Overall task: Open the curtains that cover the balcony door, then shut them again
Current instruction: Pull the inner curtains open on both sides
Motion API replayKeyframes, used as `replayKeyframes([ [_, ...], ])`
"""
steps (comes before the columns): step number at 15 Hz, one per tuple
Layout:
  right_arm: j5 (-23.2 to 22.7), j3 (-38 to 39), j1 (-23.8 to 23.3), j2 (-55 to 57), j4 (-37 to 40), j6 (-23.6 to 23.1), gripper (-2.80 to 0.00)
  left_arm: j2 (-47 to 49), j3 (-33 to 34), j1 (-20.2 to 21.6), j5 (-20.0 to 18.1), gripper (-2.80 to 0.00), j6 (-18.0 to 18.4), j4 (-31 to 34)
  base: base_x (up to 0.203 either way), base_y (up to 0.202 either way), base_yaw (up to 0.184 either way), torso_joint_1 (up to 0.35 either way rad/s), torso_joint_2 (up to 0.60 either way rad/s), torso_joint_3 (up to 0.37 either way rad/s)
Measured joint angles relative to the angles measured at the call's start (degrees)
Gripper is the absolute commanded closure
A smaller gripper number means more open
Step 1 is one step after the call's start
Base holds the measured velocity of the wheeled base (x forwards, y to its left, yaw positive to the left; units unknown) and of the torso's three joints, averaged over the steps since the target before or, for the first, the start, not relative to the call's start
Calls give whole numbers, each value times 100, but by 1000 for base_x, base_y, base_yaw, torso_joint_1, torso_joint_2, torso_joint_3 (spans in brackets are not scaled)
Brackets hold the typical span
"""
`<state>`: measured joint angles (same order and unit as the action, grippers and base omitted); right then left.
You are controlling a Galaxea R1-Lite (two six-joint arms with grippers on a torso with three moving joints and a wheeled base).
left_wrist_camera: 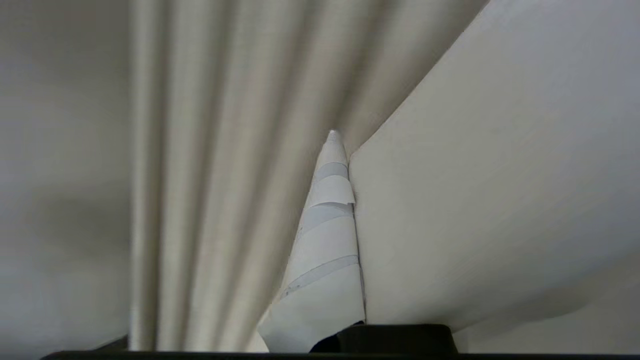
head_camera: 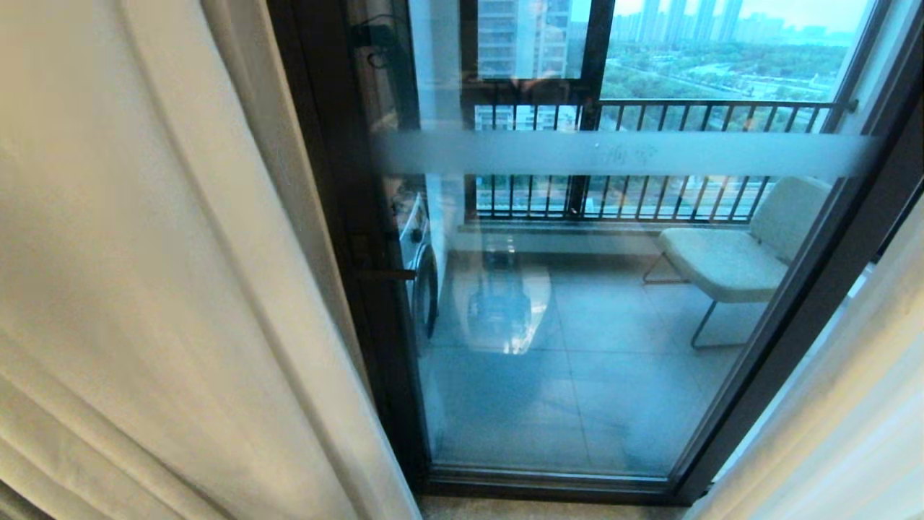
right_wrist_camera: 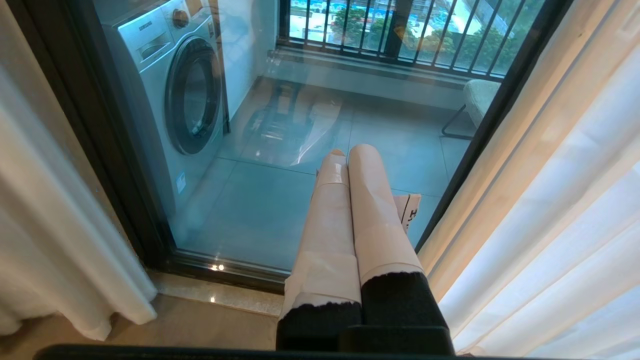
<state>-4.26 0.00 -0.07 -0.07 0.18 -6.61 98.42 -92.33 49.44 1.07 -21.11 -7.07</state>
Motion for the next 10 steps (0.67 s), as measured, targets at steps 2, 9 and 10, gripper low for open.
replayKeyframes([
  [2, -2, 0, 0, 0, 0, 0, 0, 164, -6, 173, -3, 0, -5, -6, 0, 0, 0, 0, 0, 0],
  [9, 0, 0, -2, 0, 0, -2, 0, 833, -648, 115, 0, 0, -40, 71, 0, 0, 0, 0, 0, 0],
  [10, -1, 0, -2, 0, 0, 0, 0, 962, -796, 57, 1, 0, -41, 71, 0, 0, 0, 0, 0, 0],
])
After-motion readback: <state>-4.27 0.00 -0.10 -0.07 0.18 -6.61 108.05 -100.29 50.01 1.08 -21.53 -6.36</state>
